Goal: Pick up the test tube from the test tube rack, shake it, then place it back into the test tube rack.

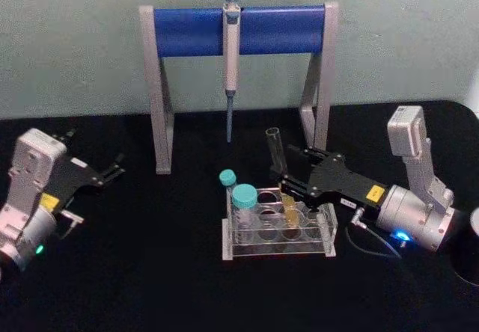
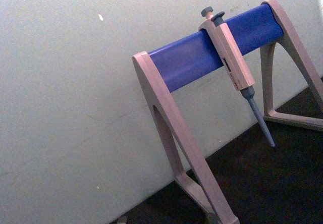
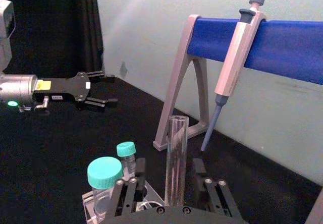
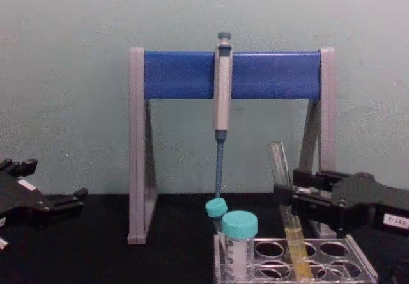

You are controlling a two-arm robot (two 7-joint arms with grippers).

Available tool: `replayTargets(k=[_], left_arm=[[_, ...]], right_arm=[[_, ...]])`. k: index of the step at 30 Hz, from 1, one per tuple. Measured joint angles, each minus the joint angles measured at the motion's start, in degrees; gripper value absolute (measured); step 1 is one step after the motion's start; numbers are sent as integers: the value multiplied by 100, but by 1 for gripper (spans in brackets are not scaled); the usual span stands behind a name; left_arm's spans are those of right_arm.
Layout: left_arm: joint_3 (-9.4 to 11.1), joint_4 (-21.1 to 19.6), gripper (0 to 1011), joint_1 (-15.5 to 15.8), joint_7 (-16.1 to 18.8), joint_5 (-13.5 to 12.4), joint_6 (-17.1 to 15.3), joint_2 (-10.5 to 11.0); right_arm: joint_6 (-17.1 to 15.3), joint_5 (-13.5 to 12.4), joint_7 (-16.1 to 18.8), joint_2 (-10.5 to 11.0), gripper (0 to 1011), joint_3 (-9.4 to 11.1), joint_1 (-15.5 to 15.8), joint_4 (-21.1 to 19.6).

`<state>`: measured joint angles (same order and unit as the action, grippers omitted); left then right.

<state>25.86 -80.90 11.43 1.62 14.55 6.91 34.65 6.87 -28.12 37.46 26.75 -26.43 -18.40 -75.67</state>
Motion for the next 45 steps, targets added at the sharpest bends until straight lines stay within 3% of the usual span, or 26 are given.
replayTargets(k=[15, 25, 32, 38, 42, 43, 45], left_arm=[[0, 0, 1001, 0, 0, 0, 0, 0], [0, 0, 1001, 0, 0, 0, 0, 0], [0, 0, 1001, 0, 0, 0, 0, 0], [0, 0, 1001, 0, 0, 0, 0, 0], [0, 0, 1002, 0, 0, 0, 0, 0], [0, 0, 1001, 0, 0, 0, 0, 0], [0, 0, 1001, 0, 0, 0, 0, 0]], right_arm=[[1, -5, -1, 0, 1000, 0, -1, 0], [34, -7, 1, 6, 1000, 9, 8, -31], [323, -237, -50, 40, 1000, 278, 223, -404], [576, -398, -686, -46, 1000, 797, 603, -942], [513, 98, -1692, -174, 1000, 1091, 845, -1236], [513, 98, -1692, -174, 1000, 1091, 845, -1236], [283, 476, -2246, -235, 1000, 1173, 938, -1300]])
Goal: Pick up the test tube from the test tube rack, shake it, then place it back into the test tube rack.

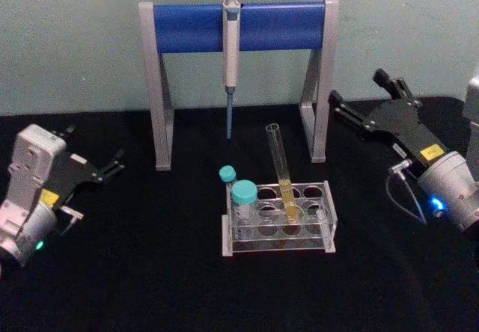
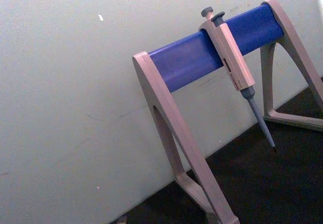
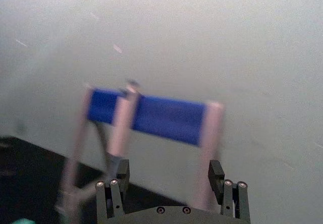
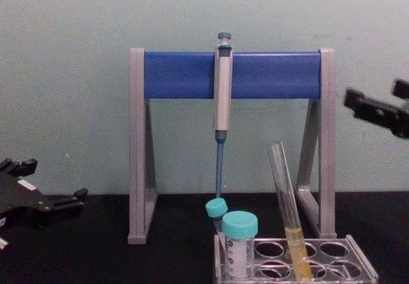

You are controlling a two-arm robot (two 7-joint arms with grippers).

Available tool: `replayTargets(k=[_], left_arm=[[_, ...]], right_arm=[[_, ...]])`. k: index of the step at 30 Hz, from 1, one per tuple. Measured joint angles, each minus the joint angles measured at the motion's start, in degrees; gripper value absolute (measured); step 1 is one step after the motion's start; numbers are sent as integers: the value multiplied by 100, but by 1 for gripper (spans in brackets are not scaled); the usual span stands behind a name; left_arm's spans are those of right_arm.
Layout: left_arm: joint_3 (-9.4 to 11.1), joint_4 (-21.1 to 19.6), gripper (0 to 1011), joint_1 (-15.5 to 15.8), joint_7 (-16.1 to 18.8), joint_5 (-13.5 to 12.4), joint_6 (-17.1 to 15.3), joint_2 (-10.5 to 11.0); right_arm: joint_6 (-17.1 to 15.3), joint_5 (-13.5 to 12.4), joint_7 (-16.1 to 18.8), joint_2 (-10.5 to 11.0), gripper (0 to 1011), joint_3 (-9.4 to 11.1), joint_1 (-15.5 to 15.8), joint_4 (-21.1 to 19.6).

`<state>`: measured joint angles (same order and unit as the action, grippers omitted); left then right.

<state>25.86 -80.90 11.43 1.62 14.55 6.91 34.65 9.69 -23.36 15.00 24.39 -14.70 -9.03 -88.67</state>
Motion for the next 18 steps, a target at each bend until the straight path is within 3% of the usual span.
replayTargets(k=[3, 10, 18], left_arm=[[0, 0, 1001, 0, 0, 0, 0, 0], [0, 0, 1001, 0, 0, 0, 0, 0], [0, 0, 1001, 0, 0, 0, 0, 0]], right_arm=[[-319, 399, -478, -42, 1000, 14, 66, 25], [-864, 1052, -1053, -115, 1000, -63, 143, 259], [-1053, 1362, -1205, -235, 1000, -93, 195, 525]])
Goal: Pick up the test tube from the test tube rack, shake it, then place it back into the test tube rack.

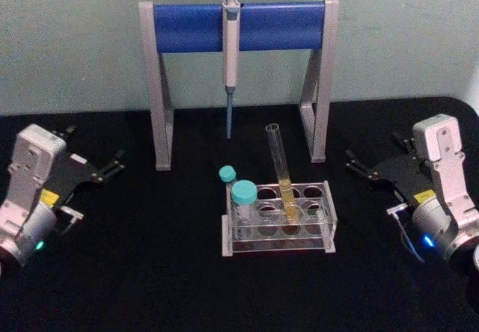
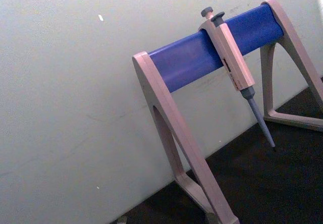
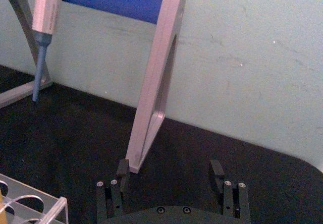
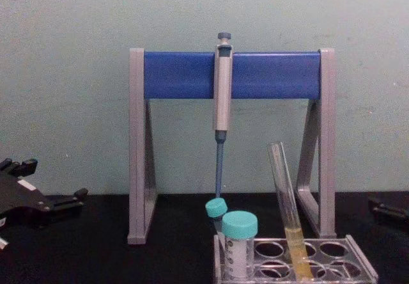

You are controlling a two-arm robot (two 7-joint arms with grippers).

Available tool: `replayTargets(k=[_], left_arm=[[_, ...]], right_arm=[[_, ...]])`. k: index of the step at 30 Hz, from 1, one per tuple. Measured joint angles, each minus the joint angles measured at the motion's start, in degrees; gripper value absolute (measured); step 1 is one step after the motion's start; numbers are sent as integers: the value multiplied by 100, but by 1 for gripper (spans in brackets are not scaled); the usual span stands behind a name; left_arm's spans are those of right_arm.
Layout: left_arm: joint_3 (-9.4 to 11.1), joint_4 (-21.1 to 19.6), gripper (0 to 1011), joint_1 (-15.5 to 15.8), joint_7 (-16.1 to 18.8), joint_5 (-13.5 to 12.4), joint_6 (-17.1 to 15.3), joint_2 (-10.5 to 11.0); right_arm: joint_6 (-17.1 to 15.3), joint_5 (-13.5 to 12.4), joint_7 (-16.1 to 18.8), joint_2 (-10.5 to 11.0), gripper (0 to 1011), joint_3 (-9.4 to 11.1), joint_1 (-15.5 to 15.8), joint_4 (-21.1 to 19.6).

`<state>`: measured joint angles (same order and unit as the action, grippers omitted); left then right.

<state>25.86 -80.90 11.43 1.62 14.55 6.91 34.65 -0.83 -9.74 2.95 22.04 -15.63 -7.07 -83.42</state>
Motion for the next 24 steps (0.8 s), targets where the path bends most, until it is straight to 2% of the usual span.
replayTargets(k=[24], left_arm=[[0, 0, 1001, 0, 0, 0, 0, 0]], right_arm=[[-10, 21, 3, -13, 1000, 16, 5, 17]])
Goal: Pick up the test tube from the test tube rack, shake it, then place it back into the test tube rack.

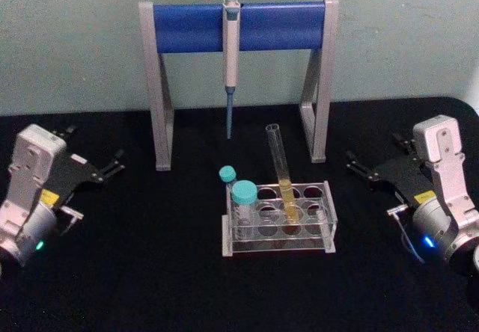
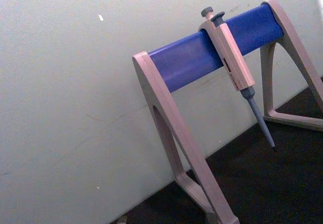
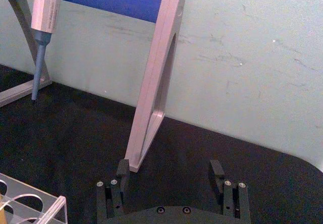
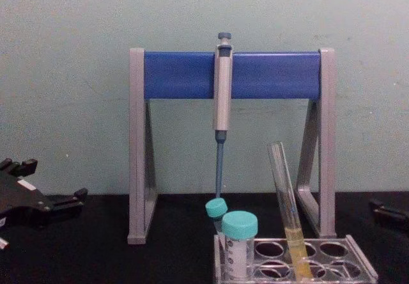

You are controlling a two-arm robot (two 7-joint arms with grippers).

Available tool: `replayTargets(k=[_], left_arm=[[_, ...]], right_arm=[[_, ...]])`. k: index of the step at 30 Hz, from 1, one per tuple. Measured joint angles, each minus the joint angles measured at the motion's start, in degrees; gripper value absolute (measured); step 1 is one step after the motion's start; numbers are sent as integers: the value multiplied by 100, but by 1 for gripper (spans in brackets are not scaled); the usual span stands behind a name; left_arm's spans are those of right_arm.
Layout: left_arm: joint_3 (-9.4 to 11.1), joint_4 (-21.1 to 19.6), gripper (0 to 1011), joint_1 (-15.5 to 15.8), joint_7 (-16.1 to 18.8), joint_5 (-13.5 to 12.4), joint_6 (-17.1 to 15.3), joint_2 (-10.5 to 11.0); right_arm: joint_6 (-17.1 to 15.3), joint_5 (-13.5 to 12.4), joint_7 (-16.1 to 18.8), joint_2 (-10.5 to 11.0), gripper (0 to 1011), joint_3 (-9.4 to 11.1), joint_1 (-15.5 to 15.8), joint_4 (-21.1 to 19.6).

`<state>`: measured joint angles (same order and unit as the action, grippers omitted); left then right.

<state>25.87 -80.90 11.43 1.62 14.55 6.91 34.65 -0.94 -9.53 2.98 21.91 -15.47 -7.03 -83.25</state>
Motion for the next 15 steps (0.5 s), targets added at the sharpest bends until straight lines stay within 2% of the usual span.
replayTargets(k=[15], left_arm=[[-1, 0, 1001, 0, 0, 0, 0, 0]], right_arm=[[7, -3, -5, 4, 1000, 0, 0, -8]])
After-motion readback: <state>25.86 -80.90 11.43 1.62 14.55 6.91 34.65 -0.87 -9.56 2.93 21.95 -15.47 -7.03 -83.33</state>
